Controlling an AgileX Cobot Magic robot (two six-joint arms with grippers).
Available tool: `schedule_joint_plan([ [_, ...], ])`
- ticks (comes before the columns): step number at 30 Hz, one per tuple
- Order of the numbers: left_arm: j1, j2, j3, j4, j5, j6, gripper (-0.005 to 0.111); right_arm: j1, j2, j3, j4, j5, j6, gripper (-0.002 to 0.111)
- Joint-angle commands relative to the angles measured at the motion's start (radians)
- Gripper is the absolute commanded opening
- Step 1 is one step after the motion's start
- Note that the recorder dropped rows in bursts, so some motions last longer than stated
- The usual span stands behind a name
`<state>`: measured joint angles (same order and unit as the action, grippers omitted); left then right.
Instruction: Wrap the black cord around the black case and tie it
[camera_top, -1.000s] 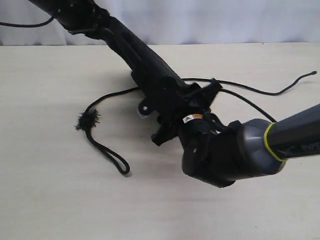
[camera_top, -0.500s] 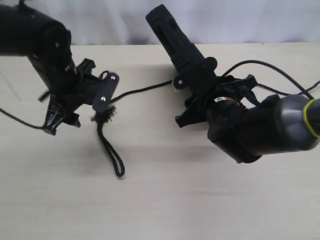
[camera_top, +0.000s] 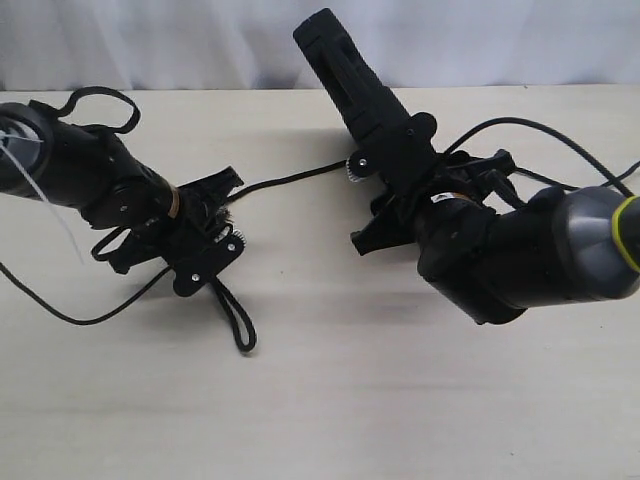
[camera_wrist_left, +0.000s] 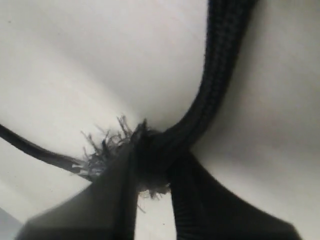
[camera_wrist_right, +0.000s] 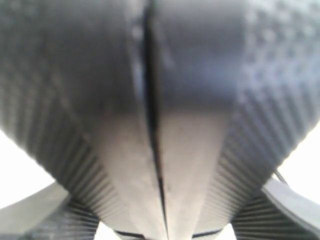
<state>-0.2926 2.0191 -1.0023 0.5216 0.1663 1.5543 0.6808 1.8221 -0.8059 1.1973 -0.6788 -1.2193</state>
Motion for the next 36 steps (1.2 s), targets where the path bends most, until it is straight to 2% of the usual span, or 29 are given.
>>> schedule_joint_plan([
  [1,-0.002,0.006,0.005,-0.027,0.186,-0.037,0.0,-0.006,-0.02,-0.003,-0.031,-0.033,0.001,0.004],
  [2,-0.002,-0.006,-0.001,-0.054,0.188,-0.075,0.0,-0.006,-0.02,-0.003,-0.031,-0.033,0.003,0.004],
  [7,0.01,-0.136,-0.099,-0.123,0.162,-0.701,0.0,-0.006,-0.02,-0.003,-0.031,-0.033,0.005,0.004],
  [9,0.041,-0.161,-0.131,-0.168,0.154,-0.872,0.0,-0.006,-0.02,-0.003,-0.031,-0.033,0.005,0.004],
  [13,0.131,-0.164,-0.148,-0.397,0.141,-0.905,0.0,-0.006,-0.02,-0.003,-0.031,-0.033,0.01,0.004],
  [14,0.134,-0.164,-0.148,-0.409,0.143,-0.905,0.0,-0.006,-0.02,-0.003,-0.031,-0.033,0.012,0.004],
  [24,0.06,-0.162,-0.153,-0.566,0.11,-0.909,0.0,-0.006,-0.02,-0.007,-0.061,-0.025,0.098,0.004],
  [31,0.06,-0.049,-0.317,-0.614,0.356,-0.962,0.0,-0.006,-0.02,-0.007,-0.063,-0.025,0.109,0.004],
  [36,0.06,-0.022,-0.399,-0.716,0.387,-0.962,0.0,-0.006,-0.02,-0.007,-0.068,-0.025,0.109,0.004],
])
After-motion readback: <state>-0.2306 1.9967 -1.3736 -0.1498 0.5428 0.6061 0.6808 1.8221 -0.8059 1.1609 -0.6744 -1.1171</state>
